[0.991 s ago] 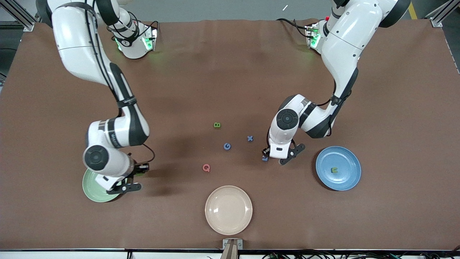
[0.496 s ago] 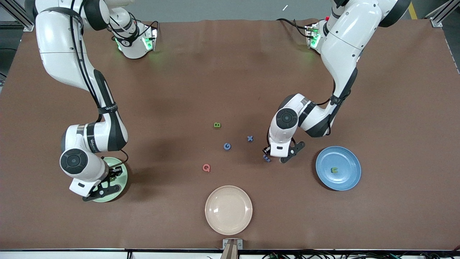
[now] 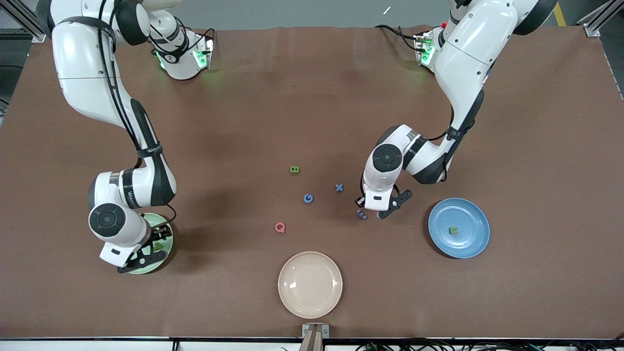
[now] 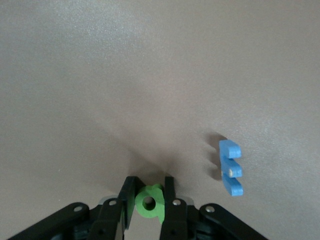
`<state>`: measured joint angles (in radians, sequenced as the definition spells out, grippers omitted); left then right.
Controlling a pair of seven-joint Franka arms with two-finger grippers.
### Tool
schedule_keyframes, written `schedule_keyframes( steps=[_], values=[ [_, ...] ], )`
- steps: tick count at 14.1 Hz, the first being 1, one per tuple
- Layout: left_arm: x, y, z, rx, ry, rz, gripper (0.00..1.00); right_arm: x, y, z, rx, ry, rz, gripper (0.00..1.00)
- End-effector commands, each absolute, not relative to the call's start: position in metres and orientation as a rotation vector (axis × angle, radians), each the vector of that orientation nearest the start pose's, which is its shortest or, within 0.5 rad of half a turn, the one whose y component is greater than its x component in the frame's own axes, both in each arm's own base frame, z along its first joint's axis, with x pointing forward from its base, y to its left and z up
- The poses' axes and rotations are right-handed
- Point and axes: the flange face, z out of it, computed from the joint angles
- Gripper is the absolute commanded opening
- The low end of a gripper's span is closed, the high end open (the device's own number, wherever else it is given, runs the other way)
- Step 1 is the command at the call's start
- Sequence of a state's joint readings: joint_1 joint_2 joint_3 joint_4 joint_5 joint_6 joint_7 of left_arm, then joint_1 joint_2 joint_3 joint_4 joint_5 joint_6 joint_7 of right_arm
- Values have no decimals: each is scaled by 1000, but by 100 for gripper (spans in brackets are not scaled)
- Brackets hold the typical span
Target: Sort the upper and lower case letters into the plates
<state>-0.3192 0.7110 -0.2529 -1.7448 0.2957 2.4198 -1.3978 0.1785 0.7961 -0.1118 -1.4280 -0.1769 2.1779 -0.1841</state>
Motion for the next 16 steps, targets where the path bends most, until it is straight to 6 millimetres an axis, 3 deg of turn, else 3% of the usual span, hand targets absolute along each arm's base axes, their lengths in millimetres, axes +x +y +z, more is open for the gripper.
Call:
schedule_keyframes(
  steps=[1, 4, 7, 11, 13, 14, 15, 16],
  values=[
    [560, -332, 174, -2926, -995, -52, 2, 707, 93, 230, -3215, -590, 173, 87],
    [593, -298, 213, -2966, -911, -123, 1, 694, 130, 243, -3115, -360, 252, 87],
    [637, -232, 238, -3000, -697, -130, 2, 674, 188, 250, -3061, -205, 314, 91],
    [666, -135, 241, -3036, -416, -115, 4, 629, 286, 262, -3077, -101, 327, 91],
    [680, -81, 235, -3042, -338, -102, 16, 601, 331, 260, -3098, -27, 313, 91],
    [681, -70, 235, -3047, -286, -94, 43, 586, 351, 253, -3105, 3, 300, 91],
    [680, -69, 235, -3049, -256, -91, 82, 566, 372, 242, -3112, 29, 283, 91],
    [678, -69, 235, -3046, -244, -84, 100, 550, 385, 229, -3113, 60, 247, 91]
  ],
)
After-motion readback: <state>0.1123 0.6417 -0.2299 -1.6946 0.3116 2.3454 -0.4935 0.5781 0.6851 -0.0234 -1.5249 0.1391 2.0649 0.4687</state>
